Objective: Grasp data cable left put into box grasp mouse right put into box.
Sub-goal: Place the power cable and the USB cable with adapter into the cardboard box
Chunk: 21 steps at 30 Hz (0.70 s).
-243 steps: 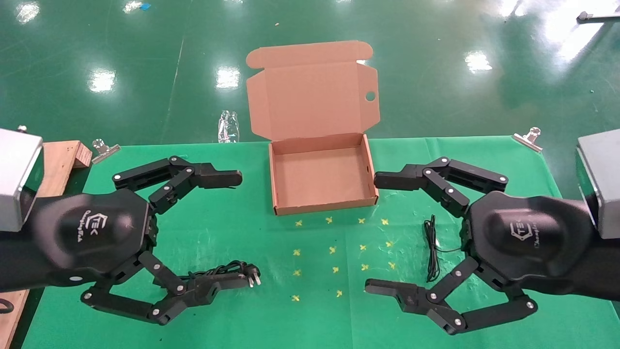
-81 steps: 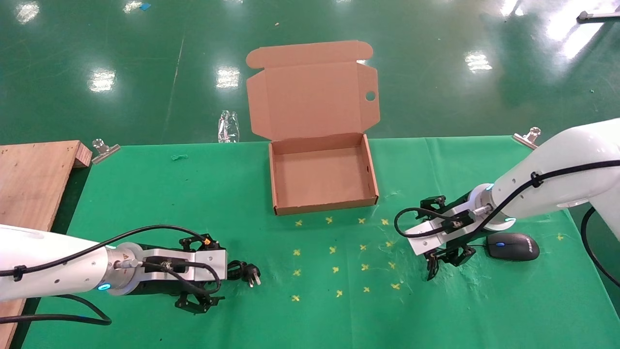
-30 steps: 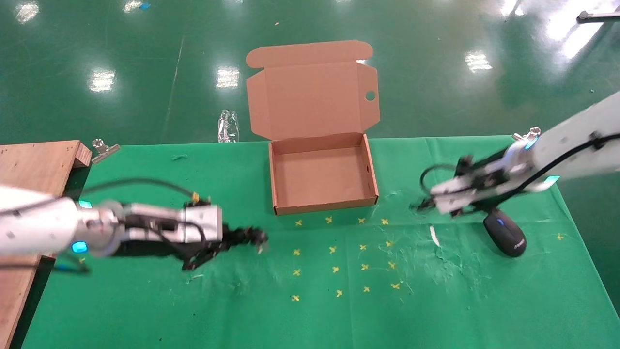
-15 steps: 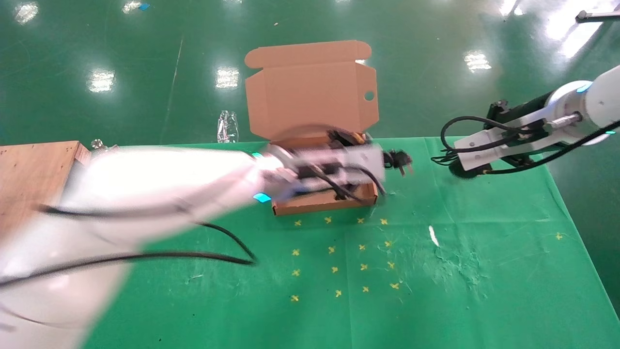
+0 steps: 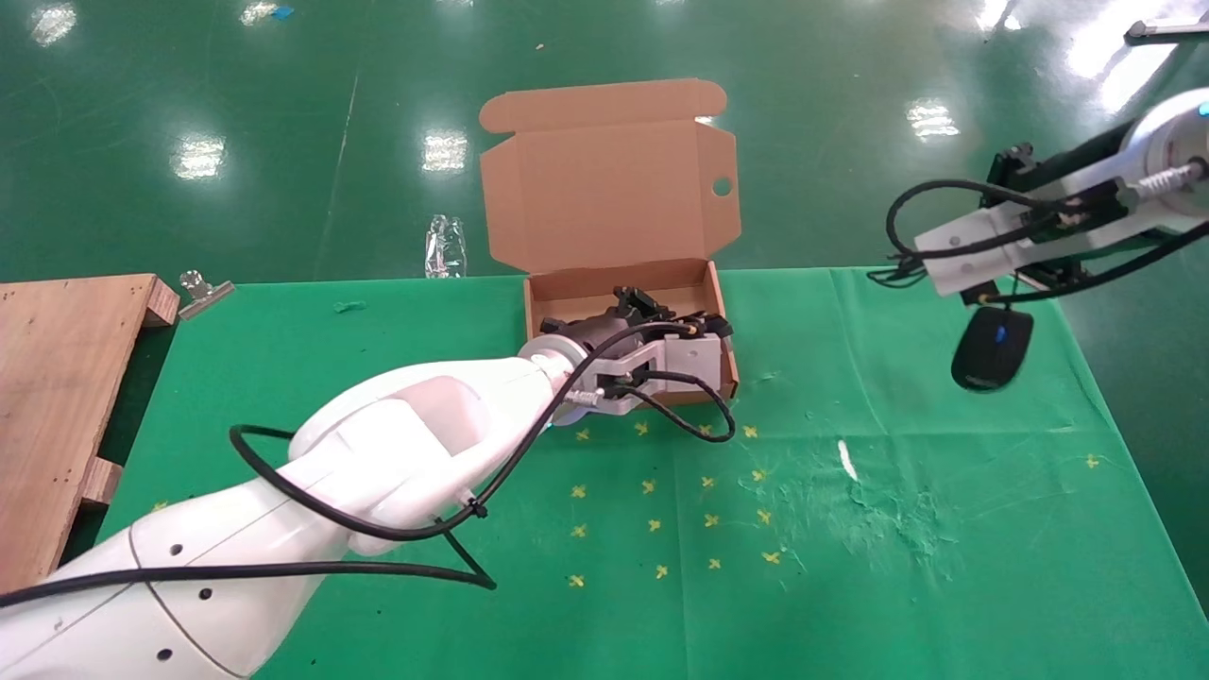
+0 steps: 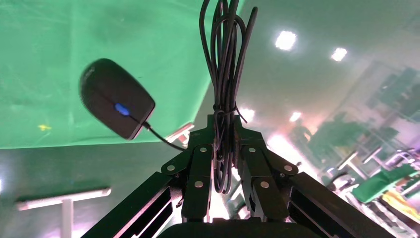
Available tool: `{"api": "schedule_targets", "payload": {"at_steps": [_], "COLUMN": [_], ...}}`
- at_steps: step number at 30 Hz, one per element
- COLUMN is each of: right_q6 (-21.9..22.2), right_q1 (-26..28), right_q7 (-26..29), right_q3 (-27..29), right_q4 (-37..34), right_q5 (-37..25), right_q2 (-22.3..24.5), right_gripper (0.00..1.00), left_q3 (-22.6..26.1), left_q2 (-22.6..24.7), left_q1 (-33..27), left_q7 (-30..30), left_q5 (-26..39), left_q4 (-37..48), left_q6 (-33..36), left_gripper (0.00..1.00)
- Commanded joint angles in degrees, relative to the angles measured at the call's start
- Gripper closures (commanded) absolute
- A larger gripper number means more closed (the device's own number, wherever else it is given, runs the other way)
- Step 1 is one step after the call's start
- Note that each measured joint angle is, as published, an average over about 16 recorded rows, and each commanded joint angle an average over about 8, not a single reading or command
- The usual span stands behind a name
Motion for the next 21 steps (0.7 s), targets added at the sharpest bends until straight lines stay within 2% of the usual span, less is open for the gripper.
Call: {"api": "schedule_targets", "payload": {"at_steps": [1, 9, 13, 17, 21], "right_q6": [0.2, 3.1, 5.1, 7.5, 10.3], "right_q1": [0.5, 0.5, -0.3, -1.0, -2.1], "right_q7": [-0.1, -1.1, -1.4, -2.2, -3.8], "right_q3": [0.0, 0.7, 0.8, 0.9, 0.7], "right_q4": [0.0, -0.1, -0.3, -0.6, -1.4], "right_q5": [-0.1, 1.2, 1.6, 2.1, 3.3], "right_q2": [-0.1, -1.5, -2.6, -4.4, -7.2], "right_gripper": [1.0, 1.0, 1.0, 1.0, 1.0], "left_q3": [2.3, 8.3, 9.6, 7.3, 2.6], "left_q2": [0.0, -0.1, -0.5, -3.1, -9.7], "left_q1": [-0.9, -3.1, -4.3, -5.9, -7.0], "left_q7": [-3.1, -11.4, -15.1, -20.4, -25.8], "left_q5": [1.3, 4.1, 5.2, 5.6, 4.1], "left_q4": [0.2, 0.1, 0.6, 1.3, -0.4], "left_q6": [-0.4, -0.9, -1.3, -1.6, -1.4], "left_gripper": [0.0, 0.0, 0.0, 0.0, 0.0]}}
